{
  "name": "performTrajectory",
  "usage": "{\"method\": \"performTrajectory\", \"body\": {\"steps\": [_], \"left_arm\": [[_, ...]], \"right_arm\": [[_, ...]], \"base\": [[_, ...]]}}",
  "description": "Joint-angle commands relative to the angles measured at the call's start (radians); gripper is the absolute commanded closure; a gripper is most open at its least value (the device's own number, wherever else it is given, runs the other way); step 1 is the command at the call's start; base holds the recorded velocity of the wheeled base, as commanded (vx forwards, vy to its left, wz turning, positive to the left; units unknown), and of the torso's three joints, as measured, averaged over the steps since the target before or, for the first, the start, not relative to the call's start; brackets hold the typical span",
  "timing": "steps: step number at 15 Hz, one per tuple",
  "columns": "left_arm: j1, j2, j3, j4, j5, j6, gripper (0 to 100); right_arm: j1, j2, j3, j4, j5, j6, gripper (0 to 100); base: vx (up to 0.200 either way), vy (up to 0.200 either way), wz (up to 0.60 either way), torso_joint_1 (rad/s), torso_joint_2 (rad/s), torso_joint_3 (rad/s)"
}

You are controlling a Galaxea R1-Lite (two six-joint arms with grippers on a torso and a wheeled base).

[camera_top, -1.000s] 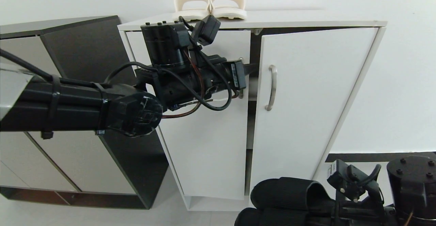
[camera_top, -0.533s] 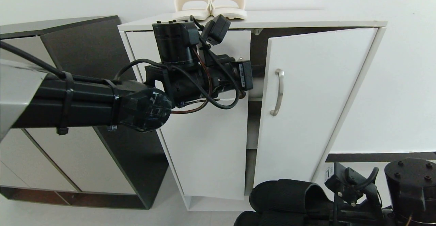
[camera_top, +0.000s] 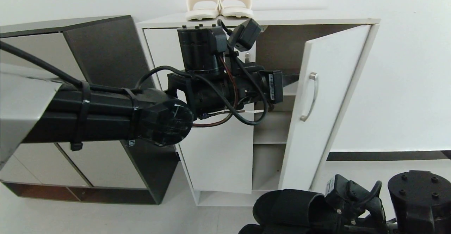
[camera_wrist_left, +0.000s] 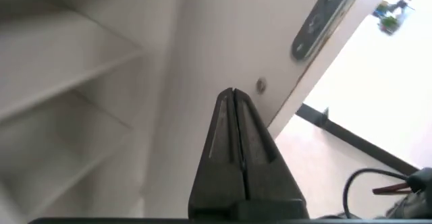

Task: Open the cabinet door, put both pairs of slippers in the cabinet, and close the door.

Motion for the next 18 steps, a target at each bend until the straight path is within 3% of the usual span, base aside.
{"method": "performTrajectory", "body": {"steps": [1,5,7,8,10,11,13,14,15,16,17,18], "left_arm": [[-0.068,-0.004,0.005,-0.003,0.000,0.015,100],[-0.086,-0.014,0.022,-0.017,0.008,0.045,100],[-0.034,-0.103,0.091,-0.025,0.047,0.045,100],[-0.002,-0.211,0.203,-0.011,0.090,0.052,100],[0.037,-0.382,0.335,0.051,0.274,0.098,100],[0.050,-0.521,0.435,0.115,0.486,0.136,100],[0.055,-0.777,0.607,0.222,0.729,0.159,100],[0.127,-0.922,0.668,0.308,0.748,0.171,100],[0.268,-1.064,0.714,0.413,0.755,0.174,100],[0.345,-1.156,0.757,0.476,0.779,0.174,100],[0.435,-1.320,0.869,0.531,0.876,0.176,100],[0.506,-1.445,0.981,0.535,0.923,0.177,100]], "right_arm": [[0.040,0.002,-0.016,-0.002,-0.045,0.003,100],[0.049,0.085,-0.130,-0.005,-0.224,0.083,100],[0.049,0.177,-0.234,-0.006,-0.413,0.135,100],[0.038,0.241,-0.323,-0.009,-0.600,0.139,100],[0.003,0.298,-0.398,-0.006,-0.686,0.149,100],[-0.026,0.321,-0.434,-0.006,-0.718,0.152,100],[-0.083,0.372,-0.489,-0.008,-0.800,0.152,100],[-0.089,0.379,-0.503,-0.006,-0.813,0.150,100],[-0.089,0.381,-0.499,-0.006,-0.815,0.150,100],[-0.089,0.382,-0.498,-0.006,-0.818,0.150,100],[-0.088,0.384,-0.498,-0.008,-0.821,0.150,100],[-0.086,0.384,-0.496,-0.008,-0.821,0.150,100]], "base": [[-0.200,0.000,0.00,0.002,0.01,0.002],[-0.200,0.000,0.00,0.002,0.00,0.002],[0.000,0.000,0.00,0.000,0.00,0.000],[0.000,0.000,0.00,0.000,0.00,0.000],[0.000,0.000,0.00,0.000,0.00,0.000],[0.000,0.000,0.00,0.000,0.00,0.000],[0.000,0.000,0.00,0.000,0.00,0.000],[0.000,0.000,0.00,0.000,0.00,0.000],[0.000,0.000,0.00,0.000,0.00,0.000],[0.000,0.000,0.00,0.000,0.00,0.000],[0.000,0.000,0.00,0.000,0.00,0.000],[0.000,0.000,0.00,0.000,0.00,0.000]]}}
